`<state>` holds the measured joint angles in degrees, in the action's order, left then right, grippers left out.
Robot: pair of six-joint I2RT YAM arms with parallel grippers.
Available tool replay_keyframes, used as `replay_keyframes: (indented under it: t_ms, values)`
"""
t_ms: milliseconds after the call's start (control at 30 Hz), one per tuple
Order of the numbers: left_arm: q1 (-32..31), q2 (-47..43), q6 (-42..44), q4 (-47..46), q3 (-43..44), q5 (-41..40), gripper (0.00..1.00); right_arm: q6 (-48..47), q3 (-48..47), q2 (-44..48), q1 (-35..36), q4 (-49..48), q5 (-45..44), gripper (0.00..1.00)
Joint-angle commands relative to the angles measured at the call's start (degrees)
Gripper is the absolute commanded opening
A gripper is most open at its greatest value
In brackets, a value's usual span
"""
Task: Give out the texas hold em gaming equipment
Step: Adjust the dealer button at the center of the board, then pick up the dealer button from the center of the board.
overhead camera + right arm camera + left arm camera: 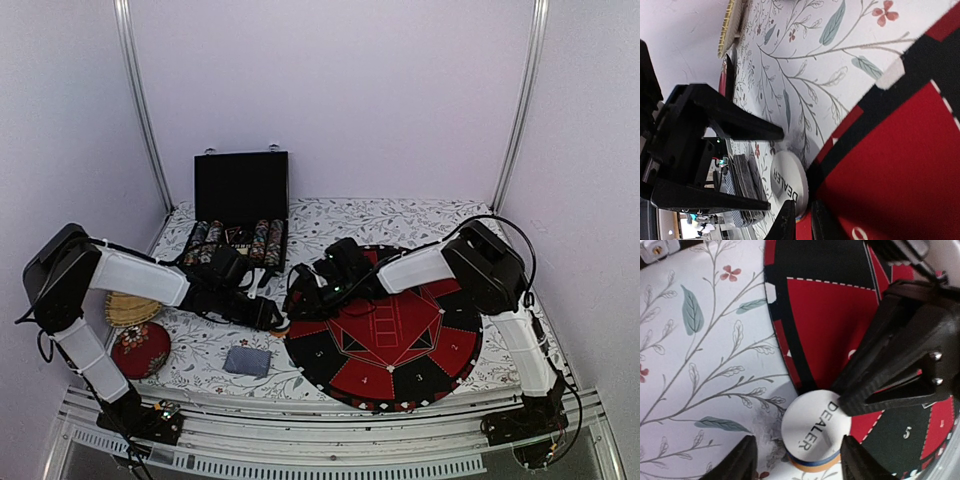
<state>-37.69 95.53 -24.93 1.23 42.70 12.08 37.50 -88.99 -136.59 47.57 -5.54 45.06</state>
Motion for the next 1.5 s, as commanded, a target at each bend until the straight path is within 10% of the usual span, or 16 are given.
replay_keyframes:
  t_ms: [0,400,1467]
  values:
    - [-1.80,0.50,5.42,8.10,2.85,-5.33,0.65,-3.50,3.11,5.28,-1.36,3.64,-4.02,0.15]
    - [-3.51,4.74,9.54,10.56,8.46,-6.44,0.75,-5.00,8.35,11.69,-3.75,2.84,-6.58,0.18]
    - [-8.08,3.76,9.77,15.25,8.80,-14.09,0.56,-5.26,9.05,11.45,-3.89,2.91,-5.51,0.18]
